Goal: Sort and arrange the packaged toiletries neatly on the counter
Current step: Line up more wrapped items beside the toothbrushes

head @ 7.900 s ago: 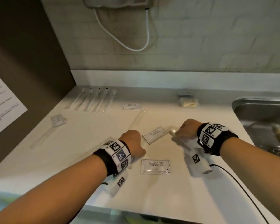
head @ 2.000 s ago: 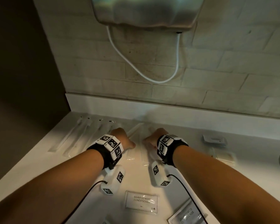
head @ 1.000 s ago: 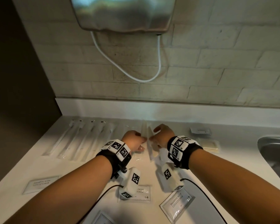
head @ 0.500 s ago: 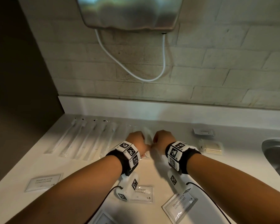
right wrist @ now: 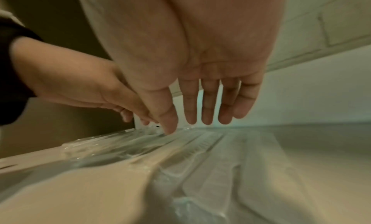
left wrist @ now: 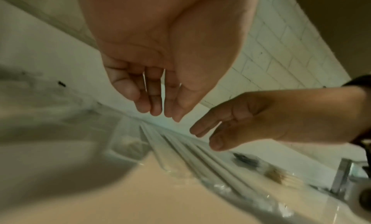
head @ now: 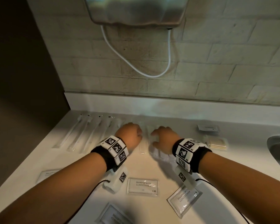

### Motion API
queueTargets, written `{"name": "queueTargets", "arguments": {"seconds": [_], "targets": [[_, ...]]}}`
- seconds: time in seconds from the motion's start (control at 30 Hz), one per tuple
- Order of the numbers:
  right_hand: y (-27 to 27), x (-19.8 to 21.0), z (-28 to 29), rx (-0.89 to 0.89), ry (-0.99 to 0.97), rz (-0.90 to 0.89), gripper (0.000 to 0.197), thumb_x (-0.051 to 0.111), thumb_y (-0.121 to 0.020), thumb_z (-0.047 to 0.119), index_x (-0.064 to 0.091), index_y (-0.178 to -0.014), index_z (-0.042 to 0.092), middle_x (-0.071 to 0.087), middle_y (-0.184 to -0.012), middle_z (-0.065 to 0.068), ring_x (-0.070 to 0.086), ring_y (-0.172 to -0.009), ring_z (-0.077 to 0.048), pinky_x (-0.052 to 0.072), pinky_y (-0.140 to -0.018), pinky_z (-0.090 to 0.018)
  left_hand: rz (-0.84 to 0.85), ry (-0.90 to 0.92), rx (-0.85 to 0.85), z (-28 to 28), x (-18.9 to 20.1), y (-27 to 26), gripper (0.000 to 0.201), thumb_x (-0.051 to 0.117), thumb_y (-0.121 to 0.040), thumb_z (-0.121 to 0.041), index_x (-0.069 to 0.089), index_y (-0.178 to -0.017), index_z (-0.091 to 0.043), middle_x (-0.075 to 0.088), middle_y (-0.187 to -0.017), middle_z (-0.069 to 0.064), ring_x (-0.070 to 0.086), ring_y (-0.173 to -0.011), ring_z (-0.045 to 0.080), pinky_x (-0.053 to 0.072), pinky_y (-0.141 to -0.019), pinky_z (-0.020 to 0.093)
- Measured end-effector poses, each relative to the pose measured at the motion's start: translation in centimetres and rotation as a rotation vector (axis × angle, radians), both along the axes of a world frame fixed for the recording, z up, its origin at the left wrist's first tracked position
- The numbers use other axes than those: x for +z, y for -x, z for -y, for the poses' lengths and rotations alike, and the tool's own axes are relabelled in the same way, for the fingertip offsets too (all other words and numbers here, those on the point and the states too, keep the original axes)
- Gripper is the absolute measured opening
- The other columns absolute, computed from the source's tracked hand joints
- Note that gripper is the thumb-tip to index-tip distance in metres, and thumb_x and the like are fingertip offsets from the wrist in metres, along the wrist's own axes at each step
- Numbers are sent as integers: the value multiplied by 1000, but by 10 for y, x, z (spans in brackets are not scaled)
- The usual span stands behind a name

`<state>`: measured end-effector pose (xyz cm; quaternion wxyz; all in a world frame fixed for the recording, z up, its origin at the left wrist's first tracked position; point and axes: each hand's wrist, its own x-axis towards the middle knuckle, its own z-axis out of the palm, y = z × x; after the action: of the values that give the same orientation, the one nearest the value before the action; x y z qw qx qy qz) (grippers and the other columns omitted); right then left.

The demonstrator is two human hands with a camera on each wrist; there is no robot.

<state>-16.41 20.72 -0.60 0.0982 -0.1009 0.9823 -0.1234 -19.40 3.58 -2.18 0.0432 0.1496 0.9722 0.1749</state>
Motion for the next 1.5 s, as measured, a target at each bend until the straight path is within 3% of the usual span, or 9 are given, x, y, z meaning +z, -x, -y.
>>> {"name": "queueTargets", "arguments": {"seconds": [0.1, 0.17, 0.27, 0.37, 0.5, 0.73, 0.93, 1.1, 1.5], "targets": [[-6, -6, 15, 205, -141, -5, 53, 46, -95, 40, 37, -146, 29, 34, -154, 3, 27, -142, -28, 24, -115, -47, -13, 203, -100, 16, -6, -12, 35, 54, -92, -30, 64, -124, -18, 62, -128, 6, 59, -116, 29, 44, -97, 35], [-10, -11, 26, 293, -293, 67, 52, 40, -97, 42, 34, -147, 28, 26, -158, 4, 16, -147, -30, 13, -119, -50, 11, 387, -178, 22, -12, -23, 38, 49, -96, -34, 57, -130, -20, 55, -141, 3, 53, -126, 26, 37, -105, 39], [-21, -15, 36, 295, -329, 76, 47, 41, -95, 34, 44, -140, 20, 38, -150, -1, 24, -143, -30, 13, -119, -50, -22, 536, -231, 27, -17, -36, 40, 42, -99, -30, 50, -137, -19, 43, -151, 1, 48, -131, 23, 31, -108, 43], [-32, -18, 44, 292, -296, -17, 41, 34, -92, 31, 56, -122, 17, 53, -132, -5, 43, -128, -28, 24, -115, -47, -74, 557, -225, 33, -18, -44, 34, 41, -99, -26, 55, -130, -20, 51, -144, -1, 55, -121, 23, 31, -105, 42], [-39, -16, 50, 346, -239, -70, 34, 41, -89, 30, 62, -113, 18, 58, -115, -7, 52, -110, -27, 39, -100, -38, -143, 487, -177, 38, -21, -48, 29, 47, -98, -27, 65, -121, -28, 62, -130, -8, 55, -117, 20, 30, -101, 38], [-26, -11, 65, 223, -110, 82, 41, 50, -92, 20, 51, -131, 11, 56, -127, -11, 55, -116, -30, 47, -96, -37, -148, 371, -109, 41, -22, -40, 28, 52, -97, -30, 66, -120, -31, 68, -116, -12, 56, -114, 19, 32, -98, 35], [-19, -15, 65, 192, -109, 104, 35, 51, -91, 21, 55, -123, 9, 59, -117, -9, 59, -106, -30, 52, -86, -38, -149, 401, -97, 44, -26, -39, 32, 50, -98, -31, 63, -126, -31, 62, -133, -11, 51, -121, 21, 31, -101, 37], [-15, -18, 66, 183, -143, 113, 35, 52, -88, 25, 57, -120, 13, 57, -117, -6, 57, -107, -29, 53, -89, -44, -108, 454, -100, 46, -23, -31, 30, 49, -97, -29, 65, -122, -28, 64, -128, -10, 50, -121, 23, 30, -100, 38], [-15, -22, 65, 163, -108, 107, 33, 53, -88, 22, 58, -119, 13, 58, -116, -4, 60, -103, -28, 53, -84, -38, -118, 468, -96, 47, -25, -34, 20, 49, -96, -27, 67, -105, -25, 67, -116, -9, 52, -114, 24, 32, -96, 38]]}}
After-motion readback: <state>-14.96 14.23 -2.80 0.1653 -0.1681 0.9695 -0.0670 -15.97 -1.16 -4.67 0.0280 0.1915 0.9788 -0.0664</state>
